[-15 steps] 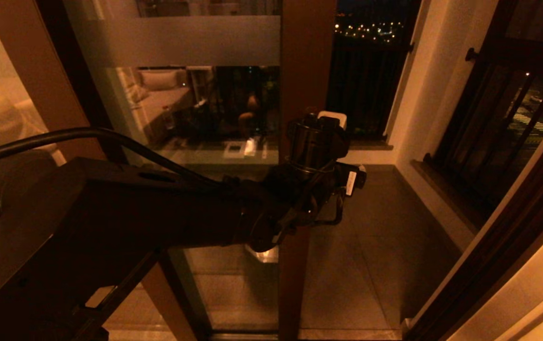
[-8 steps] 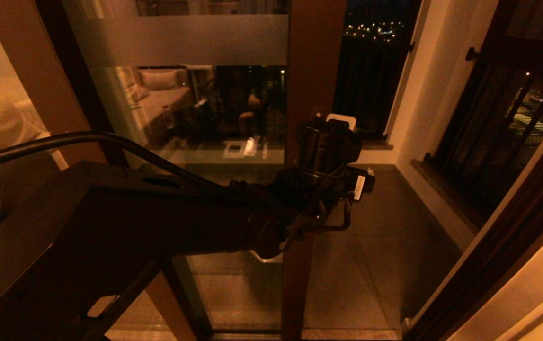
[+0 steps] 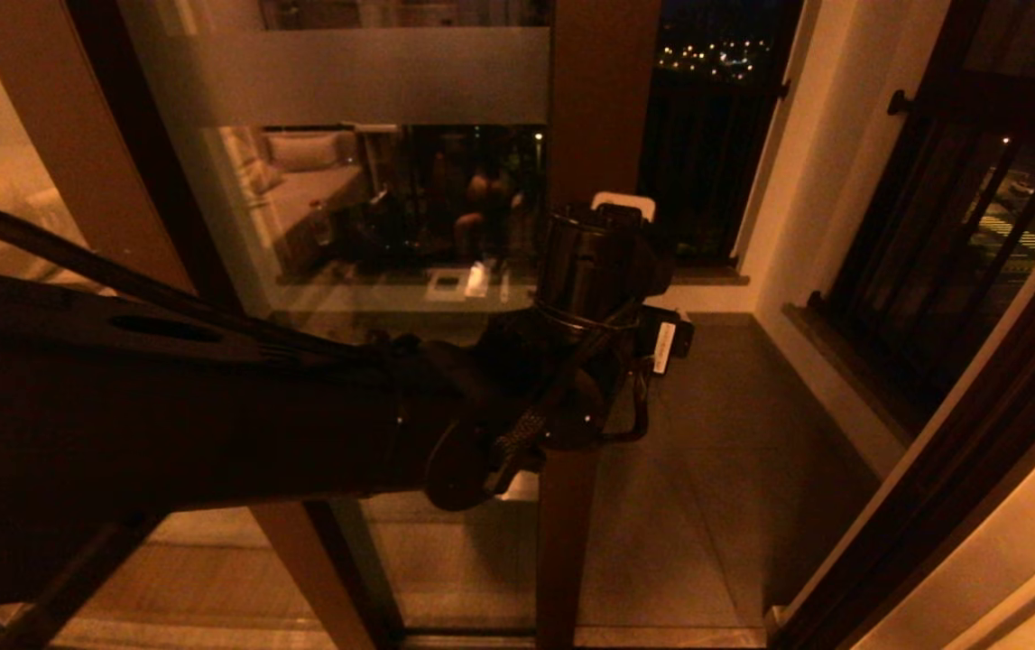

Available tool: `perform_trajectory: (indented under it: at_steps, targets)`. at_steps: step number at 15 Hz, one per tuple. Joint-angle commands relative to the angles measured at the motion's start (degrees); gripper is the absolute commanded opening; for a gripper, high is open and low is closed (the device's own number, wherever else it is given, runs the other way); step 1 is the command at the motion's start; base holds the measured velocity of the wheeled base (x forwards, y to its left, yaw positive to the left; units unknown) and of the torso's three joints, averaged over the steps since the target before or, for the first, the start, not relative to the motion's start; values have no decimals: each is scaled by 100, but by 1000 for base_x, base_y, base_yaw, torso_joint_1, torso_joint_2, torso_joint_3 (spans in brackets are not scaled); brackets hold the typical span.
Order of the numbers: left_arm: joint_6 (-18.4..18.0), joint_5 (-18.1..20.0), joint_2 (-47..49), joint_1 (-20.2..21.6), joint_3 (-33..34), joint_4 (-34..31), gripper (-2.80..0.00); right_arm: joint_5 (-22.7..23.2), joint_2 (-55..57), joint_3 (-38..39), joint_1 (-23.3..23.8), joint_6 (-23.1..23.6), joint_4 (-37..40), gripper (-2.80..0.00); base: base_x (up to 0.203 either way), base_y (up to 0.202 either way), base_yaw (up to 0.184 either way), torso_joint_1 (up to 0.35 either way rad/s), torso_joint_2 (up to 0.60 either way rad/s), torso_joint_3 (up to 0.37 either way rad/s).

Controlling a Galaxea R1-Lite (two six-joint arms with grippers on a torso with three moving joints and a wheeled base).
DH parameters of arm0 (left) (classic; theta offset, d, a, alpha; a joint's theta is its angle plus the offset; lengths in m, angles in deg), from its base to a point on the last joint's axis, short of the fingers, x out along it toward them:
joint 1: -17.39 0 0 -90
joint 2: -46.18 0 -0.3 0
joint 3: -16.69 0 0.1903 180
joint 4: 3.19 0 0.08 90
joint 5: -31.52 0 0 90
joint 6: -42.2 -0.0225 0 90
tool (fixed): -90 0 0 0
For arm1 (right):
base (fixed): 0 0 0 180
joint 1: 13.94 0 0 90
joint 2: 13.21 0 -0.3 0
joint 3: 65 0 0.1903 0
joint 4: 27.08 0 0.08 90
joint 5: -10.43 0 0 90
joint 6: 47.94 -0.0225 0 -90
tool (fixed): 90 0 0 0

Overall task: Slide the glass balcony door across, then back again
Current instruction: Close the slid door

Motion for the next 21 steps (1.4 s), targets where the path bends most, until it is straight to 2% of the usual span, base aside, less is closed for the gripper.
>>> perform_trajectory:
  at_steps: [1, 4, 7, 8, 9, 12, 14, 21]
  targets:
    - [-8, -72, -775, -25, 291, -33, 0, 2, -10, 9, -1, 3, 0, -280, 0, 0, 0, 0, 0, 0]
    - [-53, -131, -2006, 21, 930, -426, 0, 2, -10, 9, -1, 3, 0, -280, 0, 0, 0, 0, 0, 0]
    - [-69, -153, -3522, 494, 1736, -901, 0, 2, -10, 9, -1, 3, 0, -280, 0, 0, 0, 0, 0, 0]
    - [-68, -139, -4111, 772, 2008, -1136, -35, 2, -10, 9, -1, 3, 0, -280, 0, 0, 0, 0, 0, 0]
    - [-63, -118, -4706, 1102, 2278, -1422, -280, 2, -10, 9, -1, 3, 0, -280, 0, 0, 0, 0, 0, 0]
    - [-68, -128, -6180, 1866, 2754, -2528, -280, 2, -10, 9, -1, 3, 0, -280, 0, 0, 0, 0, 0, 0]
    - [-99, -125, -6781, 2719, 2885, -3129, -280, 2, -10, 9, -1, 3, 0, -280, 0, 0, 0, 0, 0, 0]
    - [-122, -90, -7660, 4474, 2991, -4052, -280, 2, -10, 9, -1, 3, 0, -280, 0, 0, 0, 0, 0, 0]
